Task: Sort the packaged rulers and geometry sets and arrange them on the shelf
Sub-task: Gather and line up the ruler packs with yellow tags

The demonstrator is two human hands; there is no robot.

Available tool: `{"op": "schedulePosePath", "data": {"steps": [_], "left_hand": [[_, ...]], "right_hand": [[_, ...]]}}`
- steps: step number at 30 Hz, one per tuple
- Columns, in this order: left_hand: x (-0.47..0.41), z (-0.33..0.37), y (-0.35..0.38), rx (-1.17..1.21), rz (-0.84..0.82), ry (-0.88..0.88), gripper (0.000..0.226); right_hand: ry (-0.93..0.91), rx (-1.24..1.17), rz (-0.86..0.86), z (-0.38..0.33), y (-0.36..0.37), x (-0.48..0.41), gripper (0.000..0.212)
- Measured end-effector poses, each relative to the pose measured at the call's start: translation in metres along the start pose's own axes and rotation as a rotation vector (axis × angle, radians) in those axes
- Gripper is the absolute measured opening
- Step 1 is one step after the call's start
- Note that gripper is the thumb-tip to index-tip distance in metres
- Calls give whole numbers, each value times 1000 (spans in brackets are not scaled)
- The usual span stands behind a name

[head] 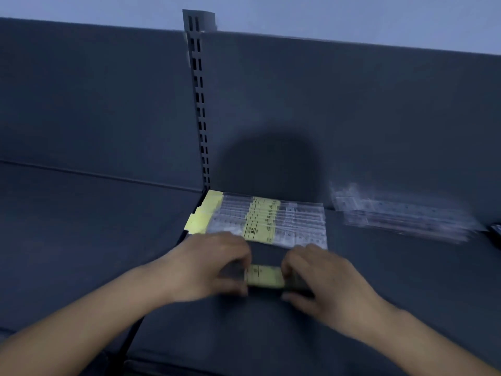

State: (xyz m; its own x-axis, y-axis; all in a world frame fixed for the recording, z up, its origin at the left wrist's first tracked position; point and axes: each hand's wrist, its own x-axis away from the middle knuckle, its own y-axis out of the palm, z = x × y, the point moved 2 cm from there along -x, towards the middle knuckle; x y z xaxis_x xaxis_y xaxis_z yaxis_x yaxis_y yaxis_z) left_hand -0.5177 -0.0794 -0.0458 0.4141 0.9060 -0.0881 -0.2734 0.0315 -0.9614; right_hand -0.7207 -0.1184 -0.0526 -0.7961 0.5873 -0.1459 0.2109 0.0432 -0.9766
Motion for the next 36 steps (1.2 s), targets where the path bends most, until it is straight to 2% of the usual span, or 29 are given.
{"op": "schedulePosePath", "data": {"steps": [2, 5, 8, 13, 18, 21, 23, 26, 29, 32, 36], "left_hand": [[11, -5, 7, 100, -156, 7, 45], [15, -13, 8, 215, -111, -55, 37], [9, -13, 7, 205, -102, -117, 34], [-7, -13, 7, 132, -243, -184, 35], [-10, -14, 4, 235, -212, -281, 25], [-14, -18, -2, 350, -169, -363, 28], [-16, -21, -5, 381, -179, -365, 25], [-15, -23, -9, 459, -235, -341, 32], [-16, -24, -15, 527, -273, -347, 23], [-19, -26, -18, 556, -283, -371, 27], [-22, -28, -18, 606, -250, -384, 8]], "right_hand": [[-1, -103, -106, 4, 8, 10, 45], [47, -171, -113, 12, 6, 13, 56], [139, -178, -208, 14, 5, 4, 45], [251, -268, -329, 15, 0, -13, 36], [279, -275, -307, 15, -5, -21, 32], [327, -313, -337, 19, -10, -29, 31], [338, -364, -356, 23, -14, -32, 29], [312, -395, -384, 25, -19, -35, 39], [277, -400, -410, 26, -26, -36, 31], [278, -409, -391, 26, -30, -38, 31], [309, -473, -353, 27, -27, -38, 27]]}}
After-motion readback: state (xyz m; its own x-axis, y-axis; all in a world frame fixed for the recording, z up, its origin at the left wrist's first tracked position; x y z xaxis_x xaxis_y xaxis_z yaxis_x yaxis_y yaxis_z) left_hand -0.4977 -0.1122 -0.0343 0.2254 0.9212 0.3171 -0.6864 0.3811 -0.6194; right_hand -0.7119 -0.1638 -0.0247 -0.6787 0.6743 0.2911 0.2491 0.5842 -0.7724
